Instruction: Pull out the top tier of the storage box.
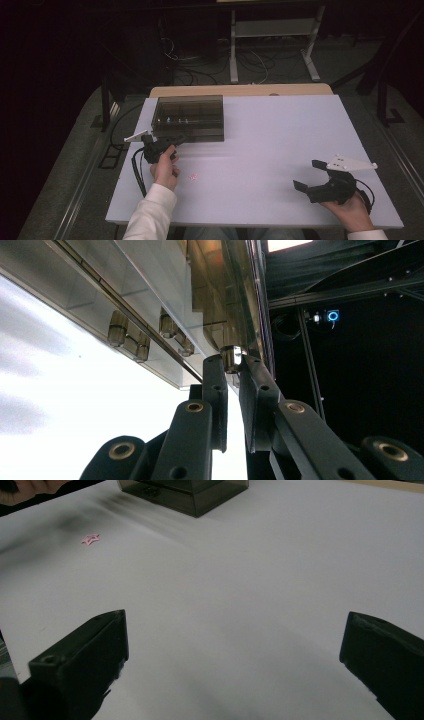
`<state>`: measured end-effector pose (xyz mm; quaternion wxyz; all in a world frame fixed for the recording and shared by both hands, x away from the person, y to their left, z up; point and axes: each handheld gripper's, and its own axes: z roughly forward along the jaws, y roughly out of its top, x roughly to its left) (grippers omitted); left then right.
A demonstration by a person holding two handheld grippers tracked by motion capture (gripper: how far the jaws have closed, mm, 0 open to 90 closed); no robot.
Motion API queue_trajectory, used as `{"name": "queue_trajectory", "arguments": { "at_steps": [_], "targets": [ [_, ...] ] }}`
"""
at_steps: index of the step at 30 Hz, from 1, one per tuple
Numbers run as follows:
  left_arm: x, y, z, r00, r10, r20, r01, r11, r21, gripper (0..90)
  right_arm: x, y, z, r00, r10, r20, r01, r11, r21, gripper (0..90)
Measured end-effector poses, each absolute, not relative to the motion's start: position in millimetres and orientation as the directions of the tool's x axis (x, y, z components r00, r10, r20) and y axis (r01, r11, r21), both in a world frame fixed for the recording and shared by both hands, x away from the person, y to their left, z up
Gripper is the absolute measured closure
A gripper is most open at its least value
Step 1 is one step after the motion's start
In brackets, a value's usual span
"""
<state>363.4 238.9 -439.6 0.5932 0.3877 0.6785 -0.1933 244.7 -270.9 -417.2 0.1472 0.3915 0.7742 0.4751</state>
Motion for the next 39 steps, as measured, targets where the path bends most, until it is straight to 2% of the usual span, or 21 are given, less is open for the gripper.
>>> {"name": "queue_trajectory", "arguments": {
  "at_steps": [12, 16, 18, 20, 22, 36, 39],
  "targets": [
    [360, 240, -439, 0.031, 0.319, -0.947, 0.760, 0.608, 0.230, 79.6, 245, -271, -417, -0.649, 0.747, 0.144, 0.466, 0.242, 0.851, 0.0],
    [357, 239, -435, 0.043, 0.336, -0.941, 0.762, 0.598, 0.248, 75.2, 245, -271, -417, -0.648, 0.748, 0.143, 0.465, 0.241, 0.852, 0.0],
    [355, 238, -433, 0.048, 0.345, -0.937, 0.764, 0.592, 0.257, 69.3, 245, -271, -417, -0.649, 0.747, 0.143, 0.465, 0.241, 0.852, 0.0],
    [354, 237, -429, 0.046, 0.368, -0.929, 0.767, 0.583, 0.269, 59.3, 245, -271, -417, -0.649, 0.747, 0.141, 0.465, 0.243, 0.851, 0.0],
    [353, 237, -428, 0.055, 0.381, -0.923, 0.771, 0.571, 0.282, 56.3, 245, -271, -417, -0.649, 0.748, 0.141, 0.465, 0.243, 0.851, 0.0],
    [346, 229, -405, 0.194, 0.543, -0.817, 0.797, 0.399, 0.454, 47.3, 244, -272, -417, -0.646, 0.750, 0.141, 0.465, 0.240, 0.852, 0.0],
    [346, 227, -399, 0.211, 0.592, -0.778, 0.800, 0.353, 0.485, 43.1, 244, -271, -417, -0.648, 0.749, 0.139, 0.464, 0.243, 0.852, 0.0]
  ]
}}
